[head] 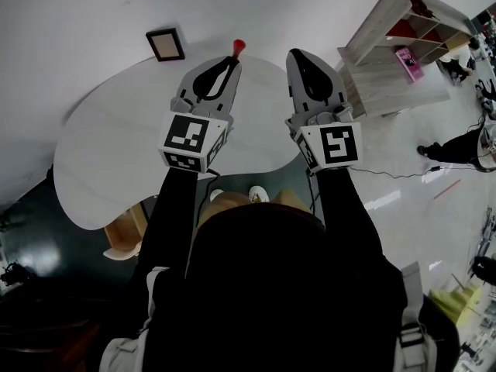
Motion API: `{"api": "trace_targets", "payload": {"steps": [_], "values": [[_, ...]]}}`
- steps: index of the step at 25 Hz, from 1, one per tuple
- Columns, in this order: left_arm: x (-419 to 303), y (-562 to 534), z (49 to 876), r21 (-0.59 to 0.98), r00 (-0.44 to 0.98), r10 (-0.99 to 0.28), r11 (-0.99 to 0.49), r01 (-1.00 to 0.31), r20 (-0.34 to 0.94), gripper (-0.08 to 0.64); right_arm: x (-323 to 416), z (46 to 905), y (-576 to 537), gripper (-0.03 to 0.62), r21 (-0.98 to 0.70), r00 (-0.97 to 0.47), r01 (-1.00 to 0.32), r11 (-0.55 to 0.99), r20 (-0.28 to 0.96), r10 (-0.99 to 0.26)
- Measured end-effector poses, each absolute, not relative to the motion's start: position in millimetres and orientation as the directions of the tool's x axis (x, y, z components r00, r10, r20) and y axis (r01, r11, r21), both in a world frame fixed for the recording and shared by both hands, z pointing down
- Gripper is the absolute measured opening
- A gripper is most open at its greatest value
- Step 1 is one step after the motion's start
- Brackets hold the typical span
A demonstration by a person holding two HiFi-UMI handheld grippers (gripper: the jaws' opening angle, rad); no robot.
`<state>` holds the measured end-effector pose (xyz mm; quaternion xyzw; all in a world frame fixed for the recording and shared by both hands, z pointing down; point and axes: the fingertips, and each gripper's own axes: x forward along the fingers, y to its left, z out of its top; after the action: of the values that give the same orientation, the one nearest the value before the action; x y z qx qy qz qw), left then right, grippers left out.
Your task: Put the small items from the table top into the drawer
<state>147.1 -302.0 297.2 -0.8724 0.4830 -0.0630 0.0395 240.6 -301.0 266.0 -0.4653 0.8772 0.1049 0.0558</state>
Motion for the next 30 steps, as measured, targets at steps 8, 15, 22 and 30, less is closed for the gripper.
{"api": "trace_targets", "payload": {"steps": [8,15,22,30], "values": [[143.8,-294.2,277.2,-0.104,0.481,-0.875,-0.473,-0.875,-0.060,0.055,236.6,272.8,-301.4,0.028,0.115,-0.566,-0.824,0.554,-0.184,-0.804],[119.8,-287.3,279.4,-0.104,0.415,-0.907,-0.407,-0.907,-0.066,0.055,229.4,283.1,-302.0,0.028,0.092,-0.586,-0.810,0.579,-0.160,-0.794],[41.4,-265.7,284.8,-0.106,0.249,-0.967,-0.243,-0.964,-0.050,0.055,148.9,292.9,-297.5,0.028,0.089,-0.712,-0.702,0.707,-0.125,-0.691],[-111.9,-193.5,287.7,-0.130,-0.030,-0.999,0.033,-0.991,-0.026,0.055,-6.6,292.8,-255.1,0.028,0.094,-0.861,-0.506,0.857,-0.110,-0.496]]}}
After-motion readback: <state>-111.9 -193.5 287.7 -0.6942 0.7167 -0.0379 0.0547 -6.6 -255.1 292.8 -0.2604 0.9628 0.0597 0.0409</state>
